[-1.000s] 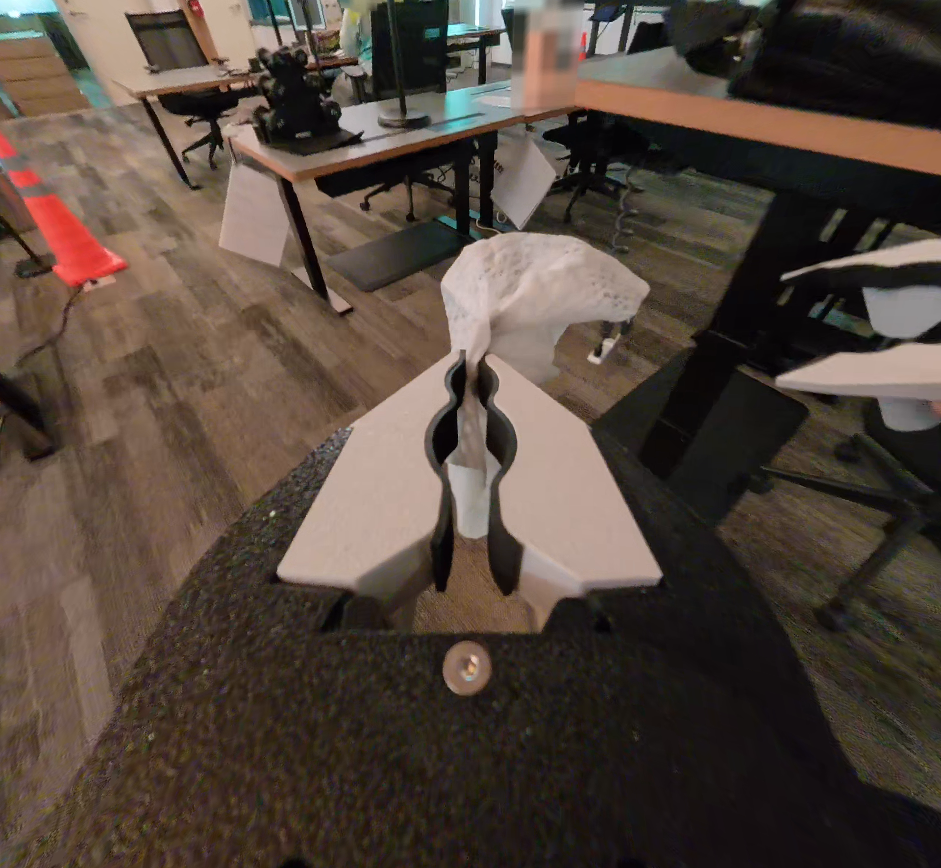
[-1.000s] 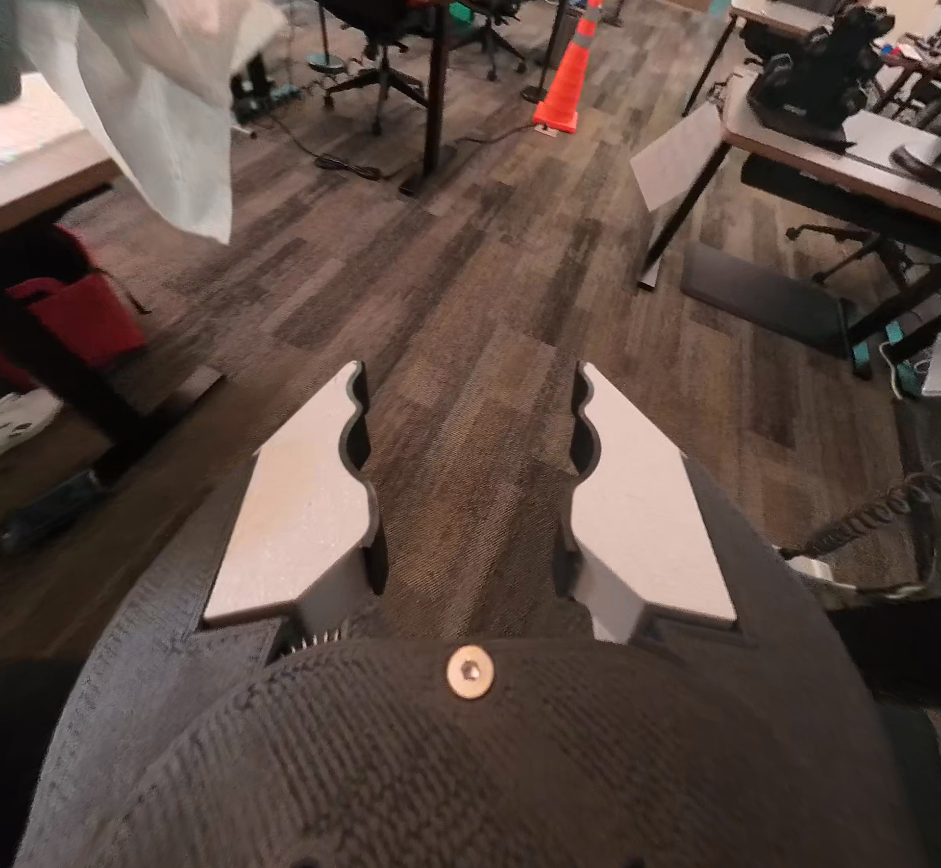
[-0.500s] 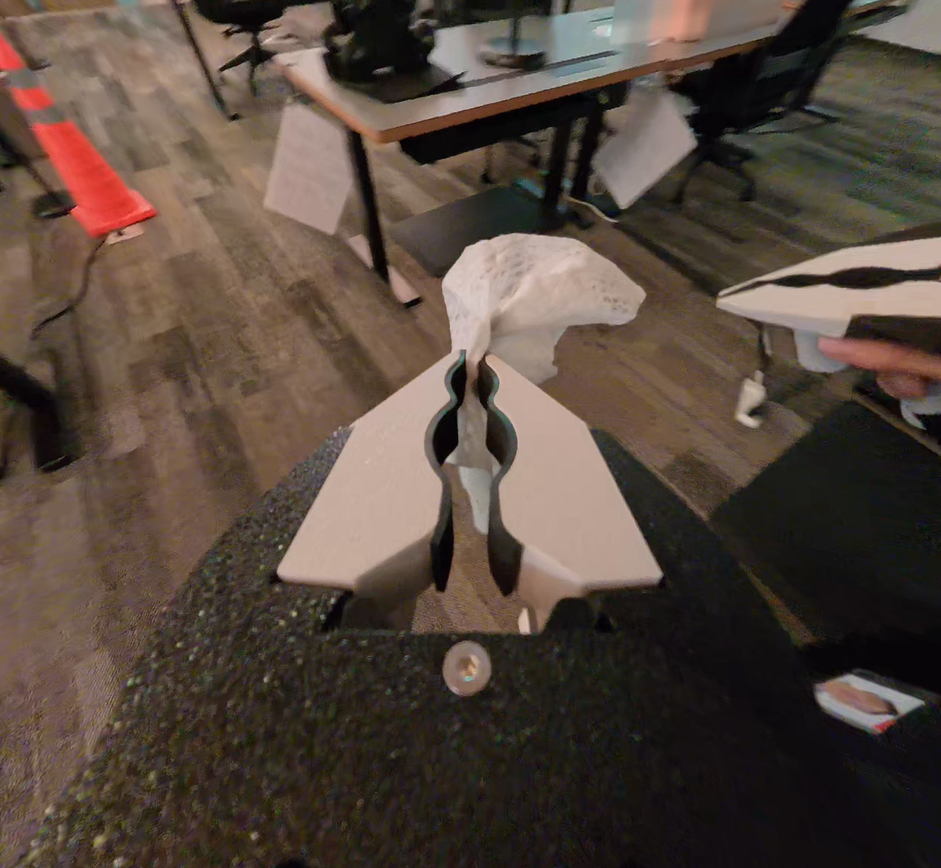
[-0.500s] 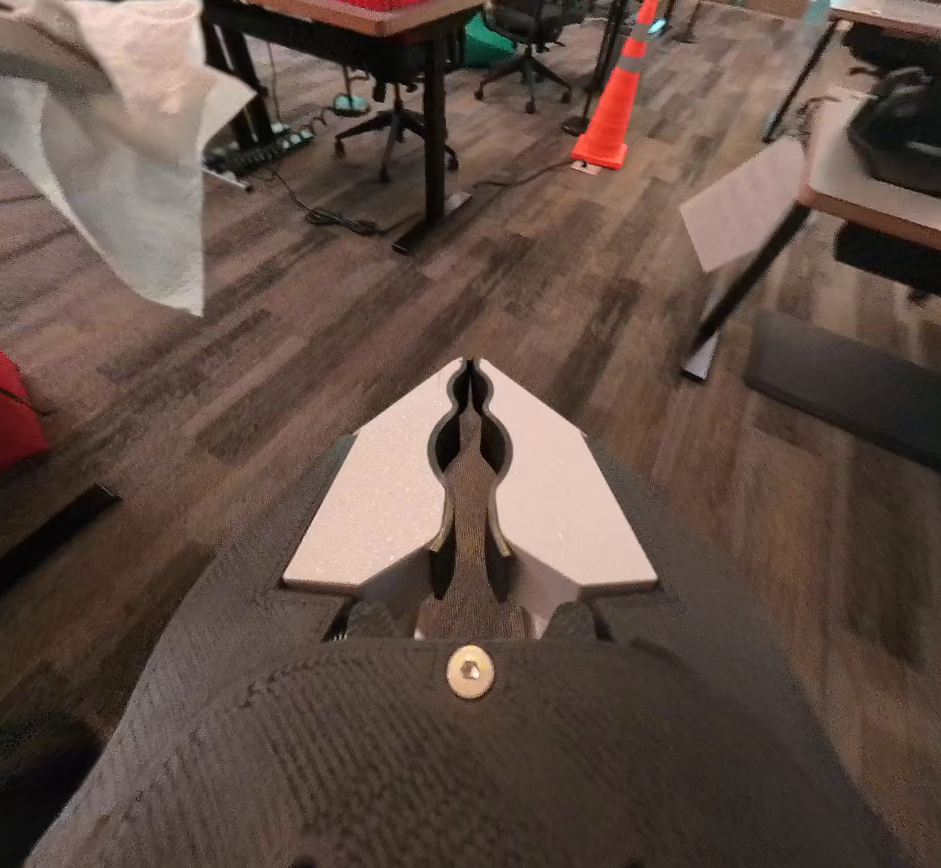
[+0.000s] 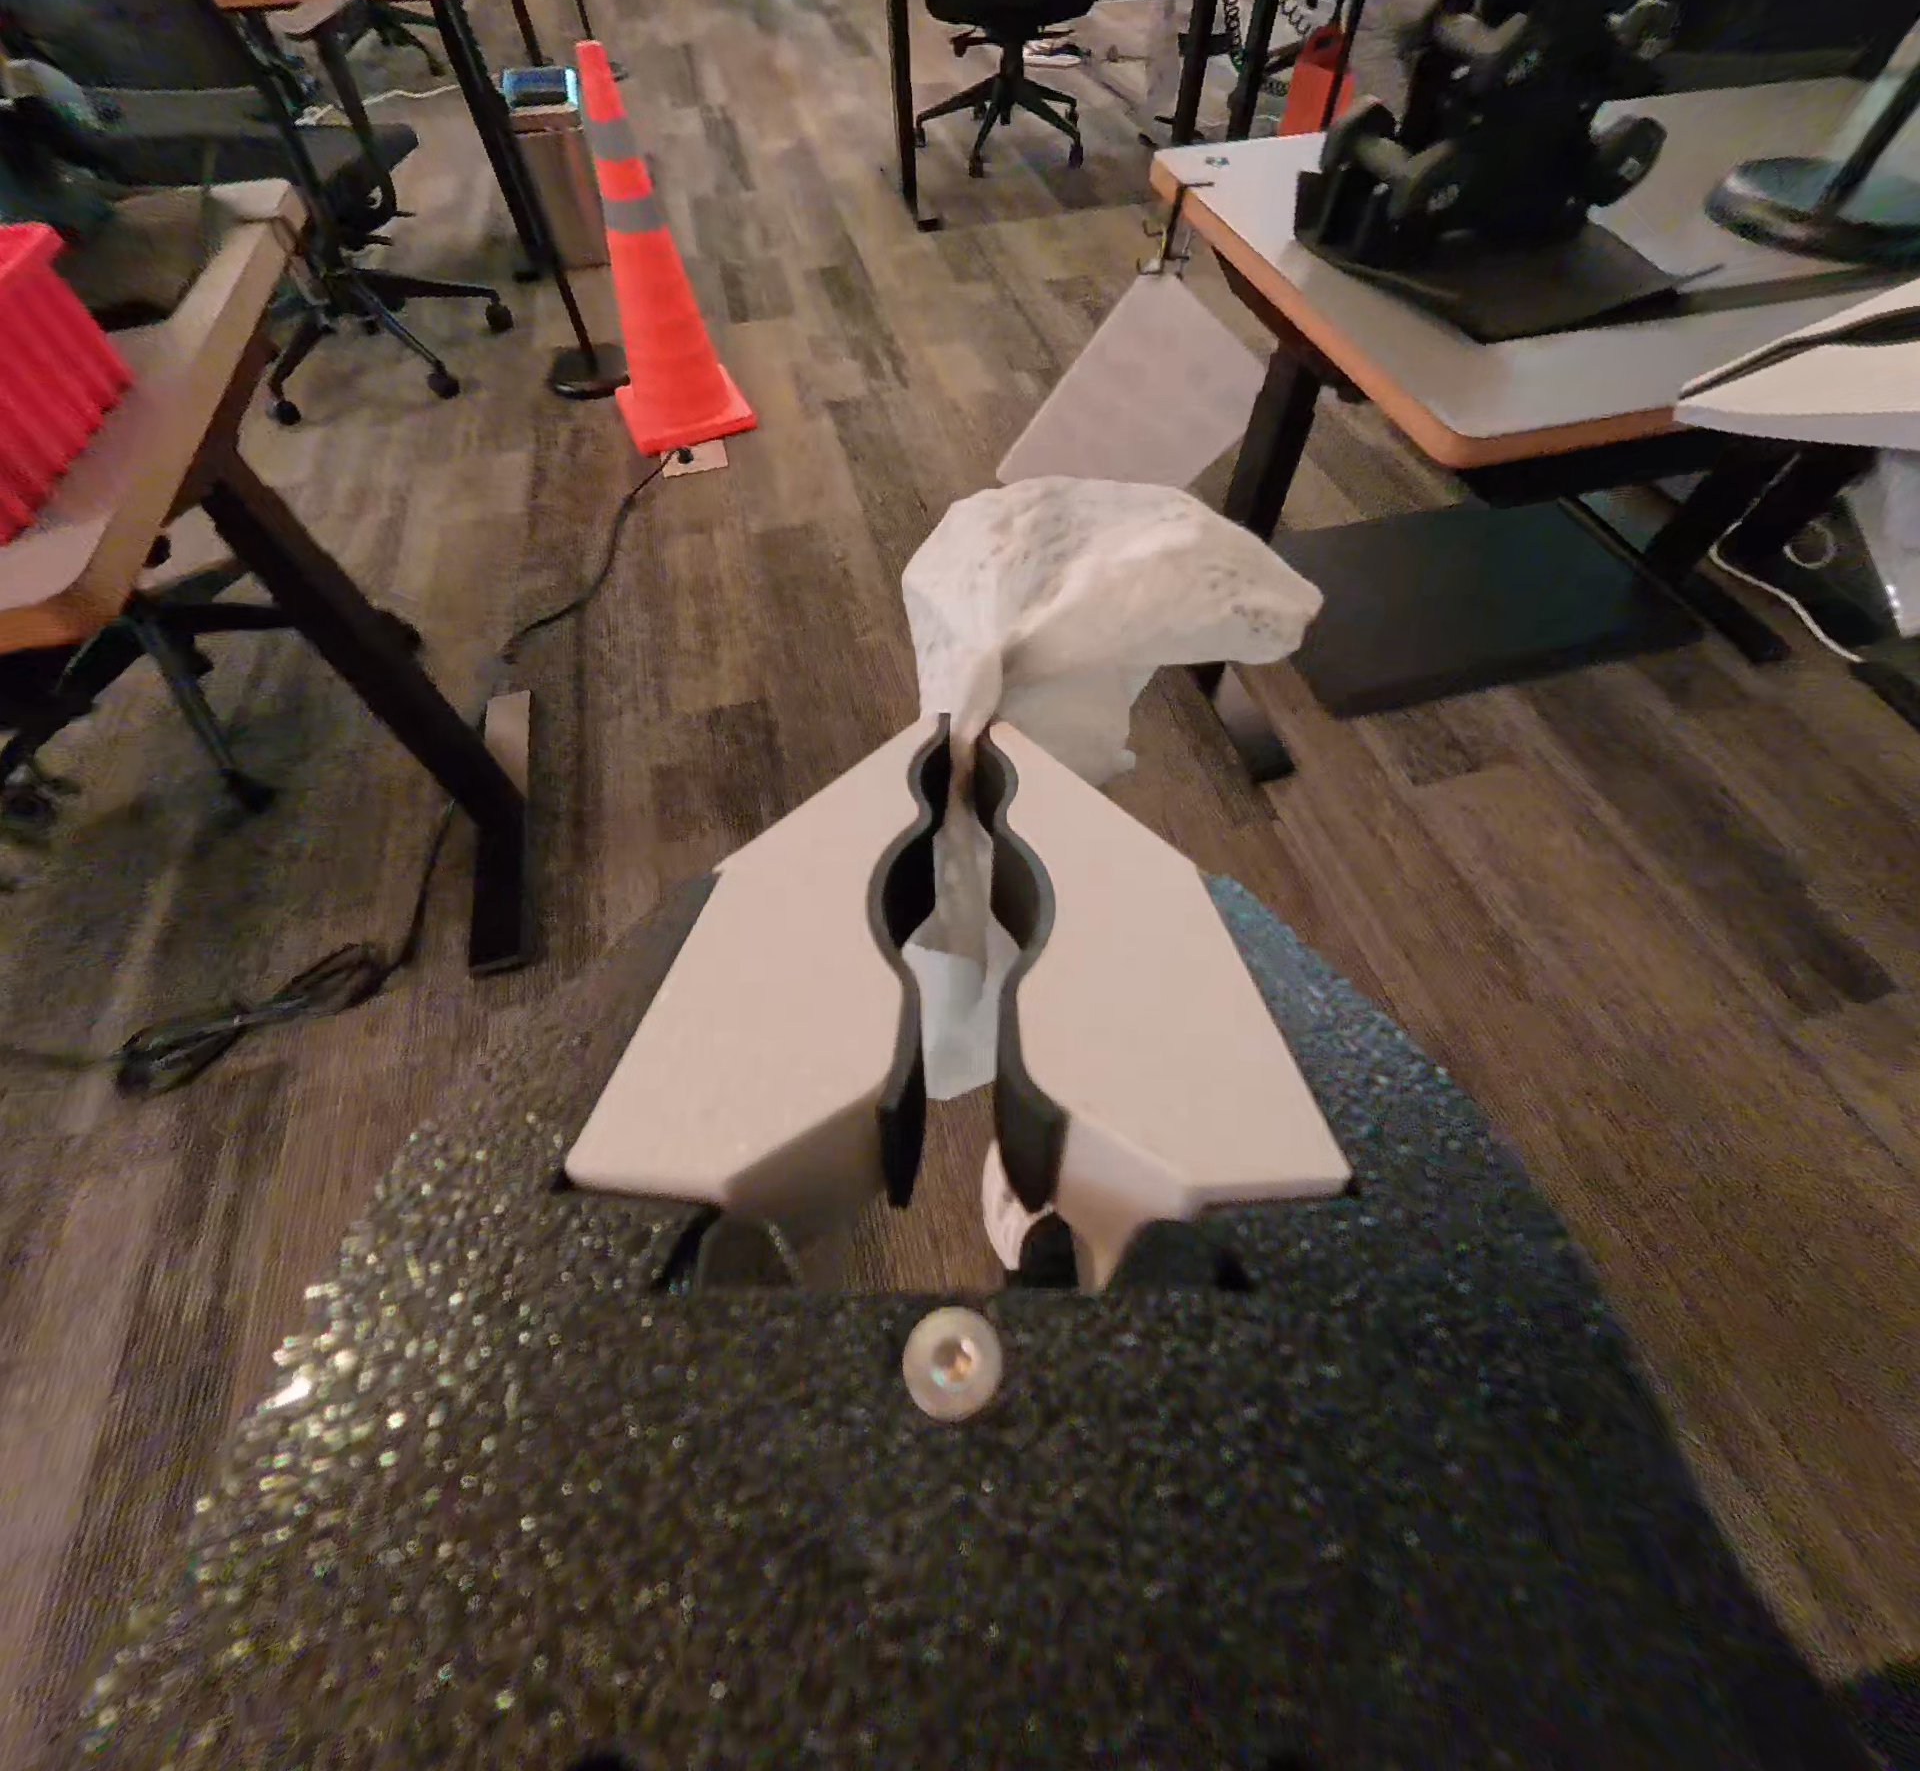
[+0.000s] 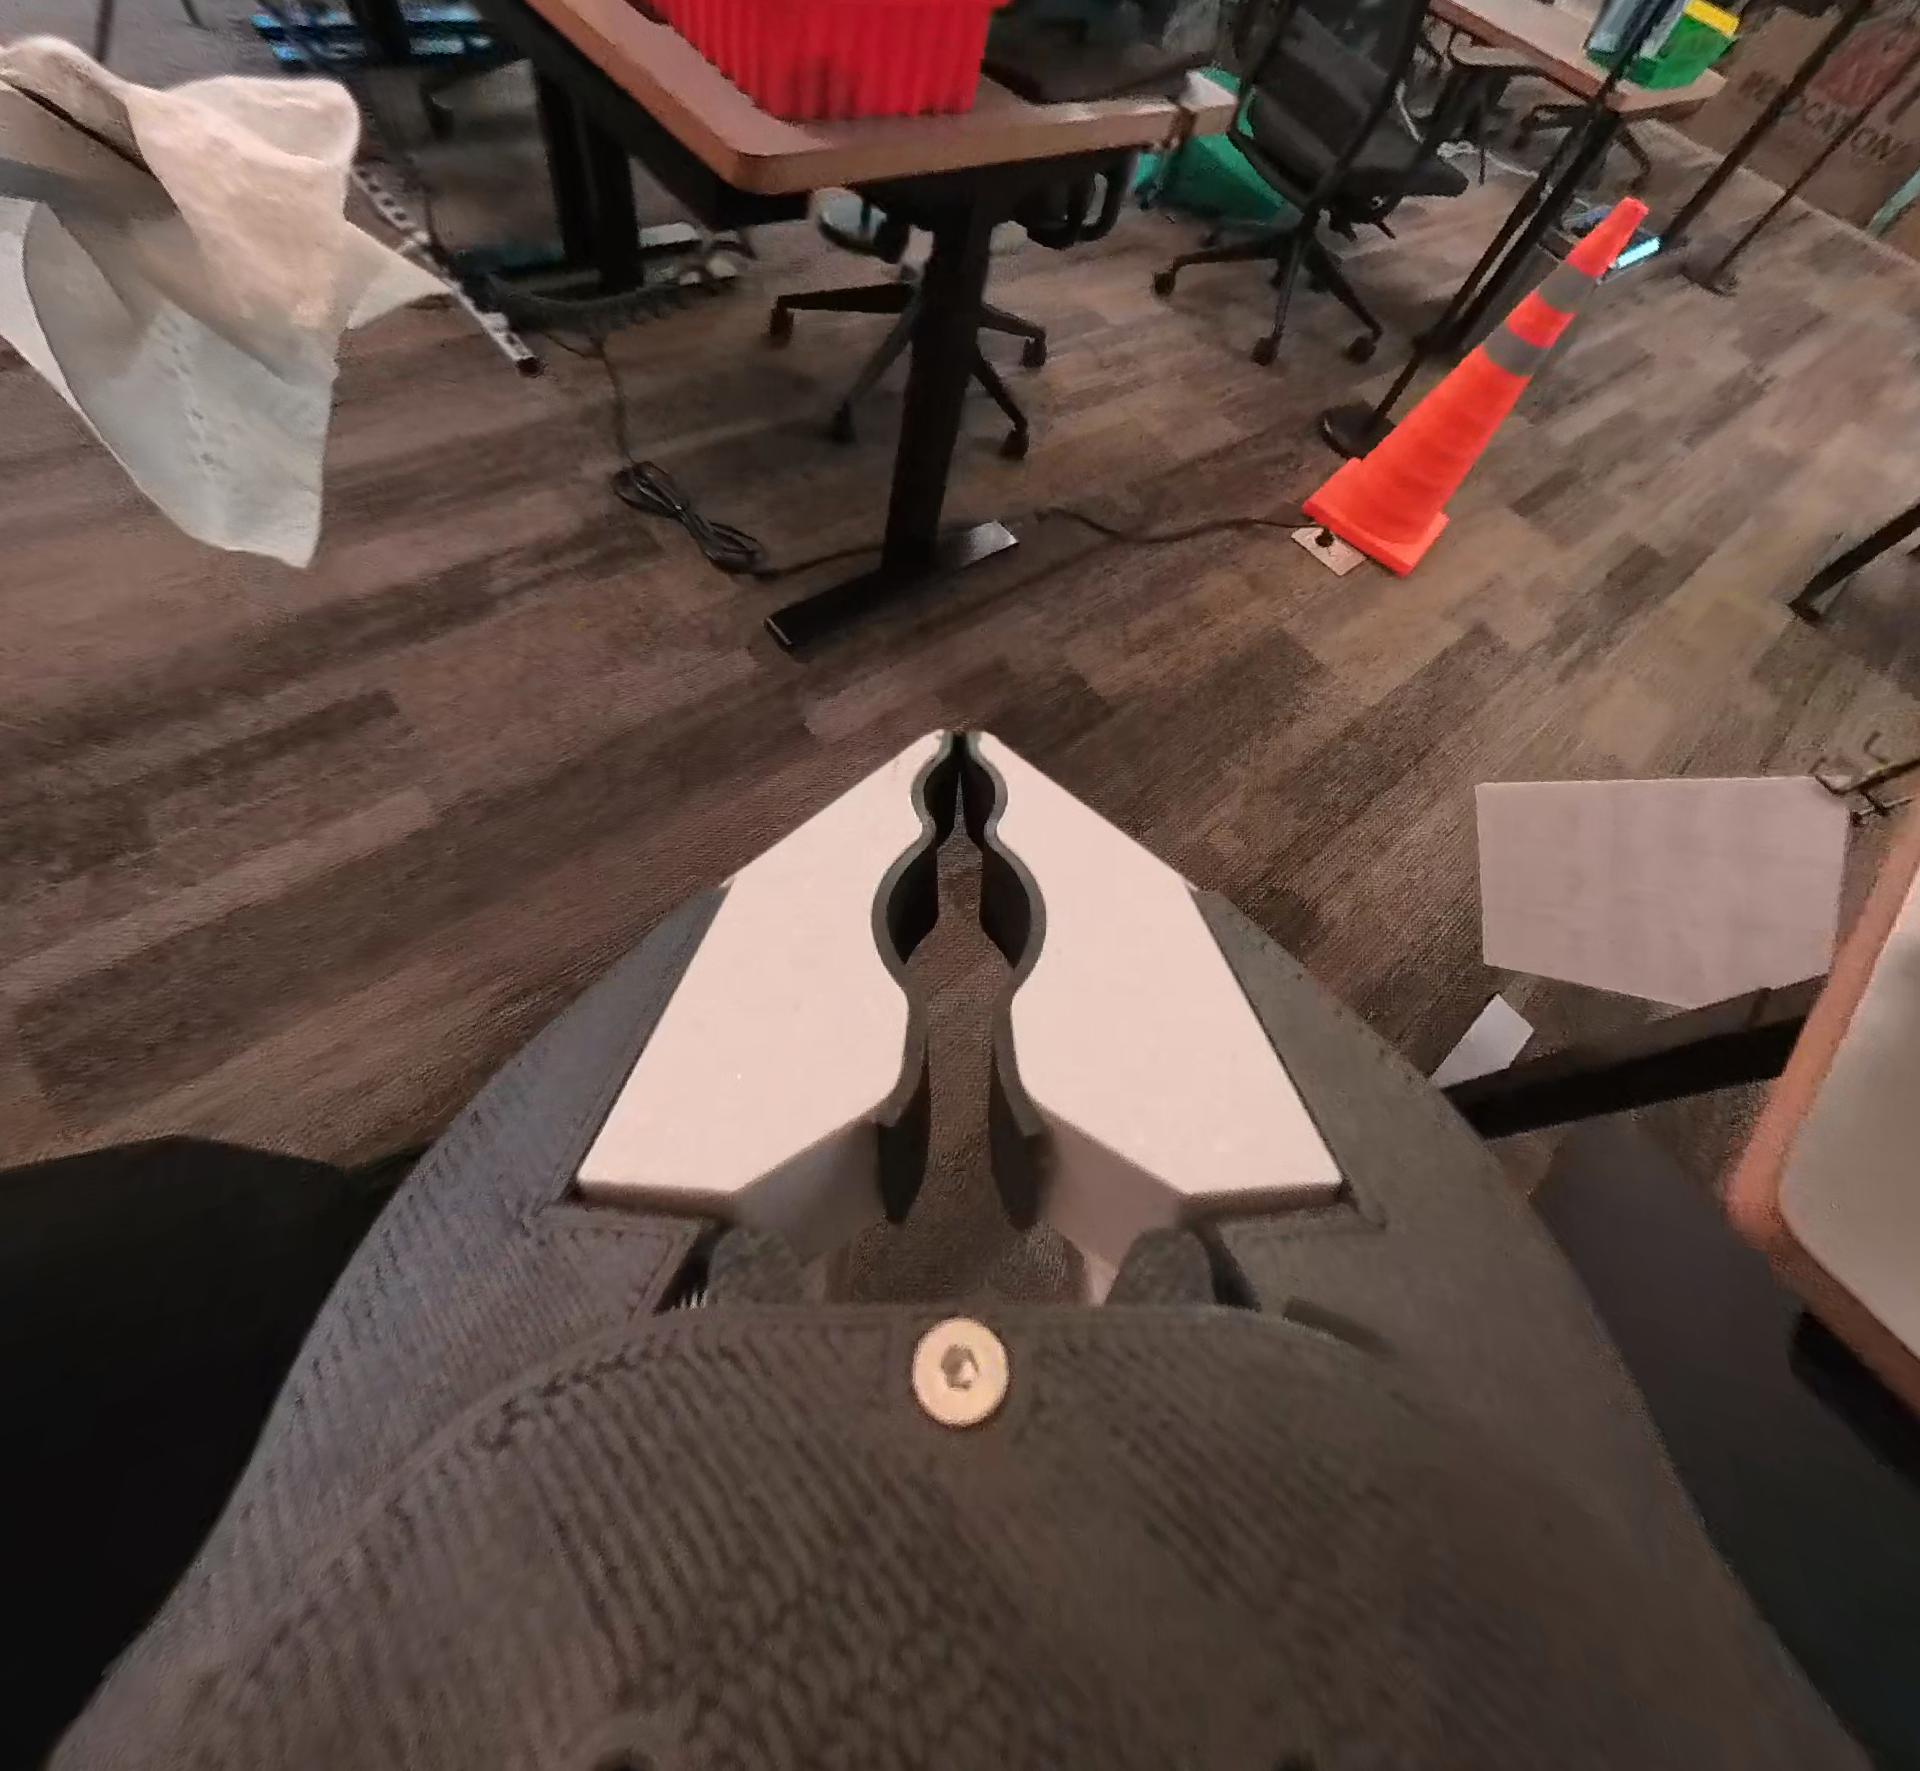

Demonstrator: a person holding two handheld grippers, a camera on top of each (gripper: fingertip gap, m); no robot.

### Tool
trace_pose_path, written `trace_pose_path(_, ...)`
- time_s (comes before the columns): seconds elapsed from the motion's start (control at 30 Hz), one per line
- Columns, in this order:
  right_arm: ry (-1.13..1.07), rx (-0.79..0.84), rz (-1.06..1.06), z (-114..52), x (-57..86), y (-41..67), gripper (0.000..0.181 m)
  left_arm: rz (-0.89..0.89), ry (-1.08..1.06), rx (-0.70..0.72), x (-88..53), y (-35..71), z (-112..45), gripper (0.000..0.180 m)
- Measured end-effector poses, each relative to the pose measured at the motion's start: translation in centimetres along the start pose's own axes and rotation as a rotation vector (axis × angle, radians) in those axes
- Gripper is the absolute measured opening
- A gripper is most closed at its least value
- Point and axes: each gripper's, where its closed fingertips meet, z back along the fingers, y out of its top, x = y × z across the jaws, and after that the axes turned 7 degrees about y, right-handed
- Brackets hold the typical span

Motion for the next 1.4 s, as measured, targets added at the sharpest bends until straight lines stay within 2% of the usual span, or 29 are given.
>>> trace_pose_path(0.07, -0.021, -0.027, -0.051, -4.4, 6.4, 0.1, 0.007, -0.003, -0.048, -0.026, -1.4, 2.4, -7.7, 0.001)
trace_pose_path(0.23, -0.179, -0.057, -0.133, -10.9, 22.2, 1.8, 0.047, -0.075, -0.166, -0.04, -2.8, 12.7, -26.0, 0.001)
trace_pose_path(0.47, -0.32, -0.043, -0.239, -20.1, 42.7, 1.3, 0.062, -0.125, -0.325, -0.039, -0.4, 23.2, -51.9, 0.001)
trace_pose_path(0.6, -0.356, -0.039, -0.208, -29.0, 56.5, 1.5, 0.077, -0.144, -0.292, -0.038, -1.6, 27.5, -67.4, 0.001)
trace_pose_path(0.7, -0.291, -0.004, -0.239, -37.8, 67.3, 4.2, 0.087, -0.087, -0.258, -0.053, -4.3, 32.1, -78.2, 0.0)
trace_pose_path(0.93, -0.155, 0.03, -0.149, -55.9, 87.7, 15.9, 0.089, -0.056, -0.093, 0.014, -15.0, 45.5, -98.7, 0.001)
trace_pose_path(1.17, -0.17, 0.017, -0.023, -73.7, 108.0, 21.9, 0.097, -0.041, 0.016, -0.013, -26.1, 49.5, -121.6, 0.001)
trace_pose_path(1.4, -0.287, -0.088, -0.156, -85.7, 129.2, 21.5, 0.104, 0.011, -0.002, -0.055, -34.2, 56.5, -145.5, 0.001)
